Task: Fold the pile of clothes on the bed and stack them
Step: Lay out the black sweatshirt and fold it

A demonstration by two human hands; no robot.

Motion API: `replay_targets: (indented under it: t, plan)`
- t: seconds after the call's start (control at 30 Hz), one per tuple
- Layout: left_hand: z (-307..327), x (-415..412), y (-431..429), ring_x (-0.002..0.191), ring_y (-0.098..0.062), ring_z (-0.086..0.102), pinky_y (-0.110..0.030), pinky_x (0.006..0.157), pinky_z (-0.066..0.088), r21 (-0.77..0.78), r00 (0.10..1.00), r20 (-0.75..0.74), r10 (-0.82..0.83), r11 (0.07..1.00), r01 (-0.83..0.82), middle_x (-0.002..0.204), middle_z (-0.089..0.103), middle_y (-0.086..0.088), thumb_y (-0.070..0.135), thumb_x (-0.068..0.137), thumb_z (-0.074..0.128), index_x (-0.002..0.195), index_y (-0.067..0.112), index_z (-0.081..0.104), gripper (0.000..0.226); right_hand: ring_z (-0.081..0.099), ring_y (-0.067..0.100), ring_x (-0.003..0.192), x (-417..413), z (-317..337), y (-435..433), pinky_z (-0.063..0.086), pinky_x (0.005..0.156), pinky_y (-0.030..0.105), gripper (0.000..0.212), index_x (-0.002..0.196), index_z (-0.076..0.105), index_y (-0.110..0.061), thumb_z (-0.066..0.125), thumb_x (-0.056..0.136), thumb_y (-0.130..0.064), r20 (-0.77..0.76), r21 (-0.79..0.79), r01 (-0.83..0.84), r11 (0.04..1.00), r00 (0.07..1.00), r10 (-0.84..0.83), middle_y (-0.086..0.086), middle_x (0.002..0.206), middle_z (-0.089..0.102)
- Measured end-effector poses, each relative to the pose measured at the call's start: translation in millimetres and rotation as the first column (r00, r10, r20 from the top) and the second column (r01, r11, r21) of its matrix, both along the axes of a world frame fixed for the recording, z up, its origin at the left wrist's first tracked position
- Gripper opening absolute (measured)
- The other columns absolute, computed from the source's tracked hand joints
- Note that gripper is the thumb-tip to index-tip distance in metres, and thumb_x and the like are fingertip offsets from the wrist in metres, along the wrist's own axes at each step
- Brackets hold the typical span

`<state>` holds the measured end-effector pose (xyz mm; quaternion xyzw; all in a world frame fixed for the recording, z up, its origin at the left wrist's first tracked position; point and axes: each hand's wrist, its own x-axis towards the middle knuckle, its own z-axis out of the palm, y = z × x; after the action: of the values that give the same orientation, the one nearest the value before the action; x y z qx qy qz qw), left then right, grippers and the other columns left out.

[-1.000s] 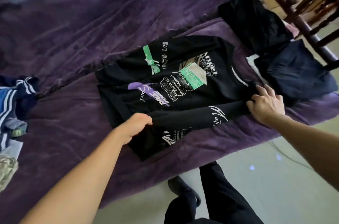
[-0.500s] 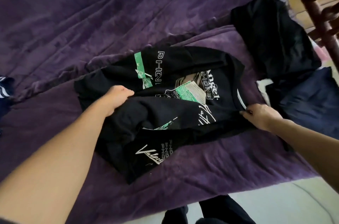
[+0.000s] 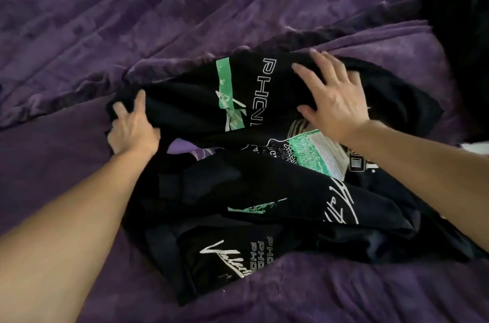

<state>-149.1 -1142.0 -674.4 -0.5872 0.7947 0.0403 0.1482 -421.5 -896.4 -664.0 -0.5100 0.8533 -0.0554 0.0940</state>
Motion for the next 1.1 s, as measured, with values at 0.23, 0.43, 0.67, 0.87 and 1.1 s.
replay_targets:
  t: [0.23,0.43,0.67,0.87,1.1]
  plan:
    - [32.2,-58.8,-72.5,0.112,-0.035,0.056,-0.035,0.098,0.039,-0.23,0.865,-0.501,-0.019,0.967,-0.112,0.117,0.065,-0.015,0.019,0.086,0.054,0.114,0.014,0.067,0.031,0.06,0.045,0.097,-40.1,2.2,-49.6,0.046,0.078,0.045,0.038,0.107,0.065,-0.014,0.047,0.096,-0.045,0.134,-0.187,0.413,0.891,0.909,-0.394,0.024,0.104,0.066]
    - [44.7,-164.3,-115.4,0.125,-0.019,0.048,-0.028,0.108,0.034,-0.06,0.692,-0.72,-0.054,0.998,0.015,0.139,0.045,-0.004,0.032,0.087,0.056,0.142,0.024,0.036,0.059,0.056,0.035,0.115,-131.2,-0.7,-72.7,0.043,0.095,0.035,0.034,0.113,0.065,-0.008,0.049,0.095,-0.031,0.281,-0.039,0.775,0.631,0.614,-0.737,0.018,0.12,0.063]
    - [-19.1,-83.9,4.7,0.117,-0.037,0.048,-0.043,0.1,0.039,0.059,0.815,-0.545,-0.196,0.961,0.271,0.125,0.049,-0.018,0.018,0.088,0.062,0.123,0.009,0.057,0.036,0.042,0.037,0.123,-80.3,-2.9,-24.0,0.036,0.096,0.049,0.043,0.13,0.049,-0.021,0.055,0.087,-0.029,-0.006,-0.196,0.428,0.882,0.899,-0.437,0.012,0.136,0.047]
    - [-24.5,14.4,128.0,0.111,-0.032,0.054,-0.047,0.088,0.045,0.083,0.833,-0.353,-0.427,0.872,0.482,0.12,0.057,-0.009,0.044,0.071,0.078,0.12,0.016,0.061,0.059,0.06,0.028,0.106,25.6,8.4,75.1,0.044,0.081,0.038,0.037,0.112,0.066,-0.013,0.052,0.09,-0.04,0.162,-0.192,0.091,0.977,0.985,-0.06,0.005,0.117,0.064]
    - [-8.8,50.8,125.6,0.084,-0.036,0.057,-0.043,0.071,0.041,0.116,0.928,-0.168,-0.331,0.929,0.352,0.084,0.065,-0.009,0.009,0.064,0.079,0.095,0.012,0.07,0.033,0.064,0.025,0.104,74.8,4.3,194.8,0.05,0.083,0.041,0.082,0.127,0.06,-0.012,0.071,0.067,-0.065,0.241,0.347,0.152,0.925,0.939,-0.245,0.003,0.109,0.068]
